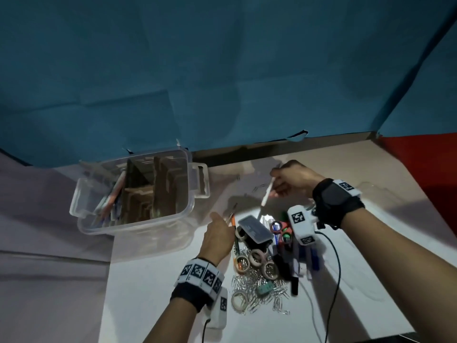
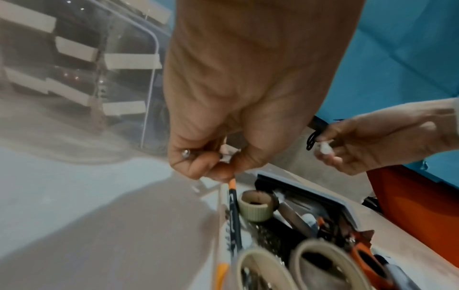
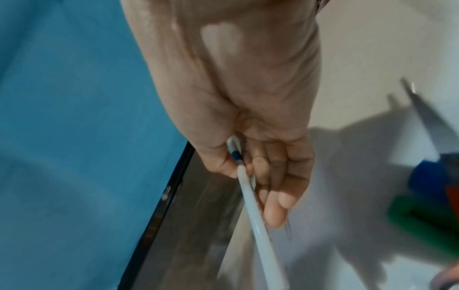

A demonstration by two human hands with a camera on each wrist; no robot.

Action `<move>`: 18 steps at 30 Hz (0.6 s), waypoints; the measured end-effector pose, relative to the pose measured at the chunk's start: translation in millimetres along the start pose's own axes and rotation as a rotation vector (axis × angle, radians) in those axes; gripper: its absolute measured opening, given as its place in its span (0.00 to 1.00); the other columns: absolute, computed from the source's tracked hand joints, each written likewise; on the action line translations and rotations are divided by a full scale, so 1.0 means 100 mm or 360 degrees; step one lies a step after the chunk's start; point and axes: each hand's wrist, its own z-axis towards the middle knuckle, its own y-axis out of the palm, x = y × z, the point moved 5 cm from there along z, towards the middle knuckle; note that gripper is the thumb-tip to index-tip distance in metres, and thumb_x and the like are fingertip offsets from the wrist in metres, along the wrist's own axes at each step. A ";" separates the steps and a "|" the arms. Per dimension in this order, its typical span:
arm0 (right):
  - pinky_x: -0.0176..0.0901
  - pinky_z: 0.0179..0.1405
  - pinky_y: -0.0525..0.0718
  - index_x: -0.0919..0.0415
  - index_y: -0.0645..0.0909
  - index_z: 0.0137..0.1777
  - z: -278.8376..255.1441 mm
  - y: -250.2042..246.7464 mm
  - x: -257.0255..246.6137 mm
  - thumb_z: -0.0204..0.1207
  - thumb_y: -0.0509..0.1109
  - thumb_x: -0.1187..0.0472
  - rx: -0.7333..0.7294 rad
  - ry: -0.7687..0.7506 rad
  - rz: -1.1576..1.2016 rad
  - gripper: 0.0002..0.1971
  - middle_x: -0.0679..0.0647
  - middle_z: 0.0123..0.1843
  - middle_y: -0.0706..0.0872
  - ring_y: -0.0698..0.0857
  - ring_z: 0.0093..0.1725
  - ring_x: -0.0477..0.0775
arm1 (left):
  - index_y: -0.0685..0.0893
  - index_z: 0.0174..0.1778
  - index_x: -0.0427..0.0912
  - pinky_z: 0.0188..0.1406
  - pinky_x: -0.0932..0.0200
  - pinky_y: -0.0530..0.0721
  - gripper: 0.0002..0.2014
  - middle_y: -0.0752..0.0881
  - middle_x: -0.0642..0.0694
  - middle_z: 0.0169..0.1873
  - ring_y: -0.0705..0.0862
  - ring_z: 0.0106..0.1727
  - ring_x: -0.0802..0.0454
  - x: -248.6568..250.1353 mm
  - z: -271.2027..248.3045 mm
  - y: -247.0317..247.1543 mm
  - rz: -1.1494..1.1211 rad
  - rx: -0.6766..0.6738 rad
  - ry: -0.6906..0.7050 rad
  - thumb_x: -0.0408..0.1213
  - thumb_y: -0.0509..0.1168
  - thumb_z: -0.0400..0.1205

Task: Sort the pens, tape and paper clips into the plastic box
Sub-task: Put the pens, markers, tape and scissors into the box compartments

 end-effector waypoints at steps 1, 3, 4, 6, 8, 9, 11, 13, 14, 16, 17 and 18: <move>0.43 0.27 0.87 0.71 0.80 0.51 -0.03 -0.14 0.06 0.85 0.63 0.62 0.0047 0.0007 -0.0007 0.10 0.65 0.38 0.87 0.88 0.29 0.57 | 0.64 0.72 0.33 0.51 0.51 0.78 0.24 0.81 0.33 0.65 0.83 0.61 0.37 -0.03 -0.02 0.07 -0.0010 -0.0029 -0.0029 0.40 0.64 0.86; 0.48 0.31 0.86 0.71 0.79 0.53 -0.06 -0.33 0.22 0.85 0.63 0.61 0.0132 0.0042 -0.0059 0.11 0.65 0.40 0.83 0.85 0.34 0.60 | 0.69 0.67 0.33 0.52 0.50 0.81 0.26 0.81 0.35 0.63 0.83 0.60 0.38 -0.10 -0.02 0.15 0.0006 -0.0030 -0.0061 0.46 0.70 0.82; 0.50 0.32 0.86 0.70 0.78 0.56 -0.07 -0.40 0.32 0.86 0.62 0.59 0.0159 0.0064 -0.0076 0.12 0.66 0.44 0.83 0.84 0.38 0.62 | 0.71 0.65 0.33 0.52 0.49 0.83 0.25 0.81 0.36 0.61 0.84 0.58 0.39 -0.11 -0.03 0.19 0.0027 -0.0004 -0.0067 0.45 0.73 0.81; 0.48 0.31 0.82 0.66 0.77 0.58 -0.11 -0.46 0.46 0.87 0.60 0.58 0.0168 0.0037 -0.0132 0.10 0.64 0.45 0.81 0.82 0.39 0.62 | 0.73 0.63 0.33 0.52 0.48 0.83 0.24 0.80 0.36 0.60 0.83 0.57 0.39 -0.11 -0.06 0.23 0.0105 0.0054 -0.0065 0.42 0.74 0.79; 0.44 0.29 0.81 0.63 0.78 0.59 -0.15 -0.45 0.55 0.87 0.59 0.59 0.0152 -0.0072 -0.0417 0.09 0.57 0.42 0.80 0.80 0.36 0.57 | 0.73 0.64 0.32 0.52 0.48 0.82 0.23 0.79 0.35 0.60 0.82 0.58 0.39 -0.09 -0.08 0.24 0.0165 0.0101 -0.0046 0.40 0.72 0.80; 0.39 0.32 0.82 0.61 0.79 0.60 -0.15 -0.44 0.58 0.87 0.61 0.58 0.0135 -0.0153 -0.0628 0.10 0.55 0.44 0.82 0.80 0.37 0.53 | 0.73 0.63 0.31 0.52 0.48 0.82 0.22 0.79 0.36 0.59 0.83 0.57 0.39 -0.08 -0.09 0.24 0.0171 0.0118 -0.0055 0.41 0.71 0.81; 0.35 0.47 0.82 0.60 0.84 0.58 -0.17 -0.36 0.64 0.84 0.67 0.54 0.0046 -0.0281 -0.1060 0.11 0.50 0.55 0.85 0.82 0.46 0.49 | 0.75 0.60 0.32 0.49 0.47 0.83 0.21 0.80 0.37 0.56 0.83 0.54 0.40 -0.05 -0.12 0.23 0.0183 0.0152 -0.0081 0.43 0.72 0.81; 0.37 0.48 0.78 0.58 0.87 0.50 -0.22 -0.26 0.69 0.79 0.73 0.52 -0.0054 -0.0349 -0.1336 0.09 0.39 0.49 0.82 0.82 0.47 0.49 | 0.77 0.53 0.34 0.44 0.49 0.82 0.18 0.80 0.38 0.53 0.84 0.50 0.41 -0.04 -0.13 0.22 0.0196 0.0171 -0.0116 0.44 0.73 0.81; 0.34 0.43 0.76 0.56 0.86 0.46 -0.25 -0.22 0.70 0.77 0.74 0.55 -0.0069 -0.0354 -0.1415 0.05 0.38 0.43 0.80 0.82 0.44 0.50 | 0.77 0.50 0.35 0.43 0.50 0.82 0.16 0.81 0.38 0.52 0.84 0.49 0.41 -0.03 -0.13 0.22 0.0191 0.0171 -0.0128 0.43 0.72 0.81; 0.30 0.33 0.71 0.53 0.83 0.40 -0.28 -0.22 0.69 0.74 0.75 0.58 -0.0025 -0.0409 -0.1490 0.04 0.39 0.35 0.80 0.83 0.39 0.49 | 0.75 0.47 0.35 0.41 0.50 0.81 0.12 0.82 0.37 0.53 0.84 0.47 0.42 -0.03 -0.13 0.20 0.0156 0.0176 -0.0144 0.39 0.70 0.83; 0.32 0.33 0.71 0.53 0.83 0.39 -0.28 -0.25 0.67 0.74 0.74 0.58 0.0022 -0.0420 -0.1486 0.04 0.41 0.34 0.81 0.83 0.38 0.48 | 0.75 0.47 0.35 0.41 0.50 0.79 0.09 0.82 0.36 0.54 0.83 0.47 0.42 -0.02 -0.14 0.18 0.0142 0.0187 -0.0138 0.36 0.67 0.84; 0.35 0.36 0.73 0.55 0.84 0.40 -0.29 -0.29 0.66 0.75 0.73 0.57 0.0074 -0.0415 -0.1455 0.04 0.44 0.35 0.83 0.83 0.39 0.50 | 0.75 0.48 0.35 0.41 0.51 0.77 0.06 0.83 0.35 0.55 0.81 0.47 0.42 -0.01 -0.15 0.15 0.0143 0.0207 -0.0118 0.34 0.65 0.85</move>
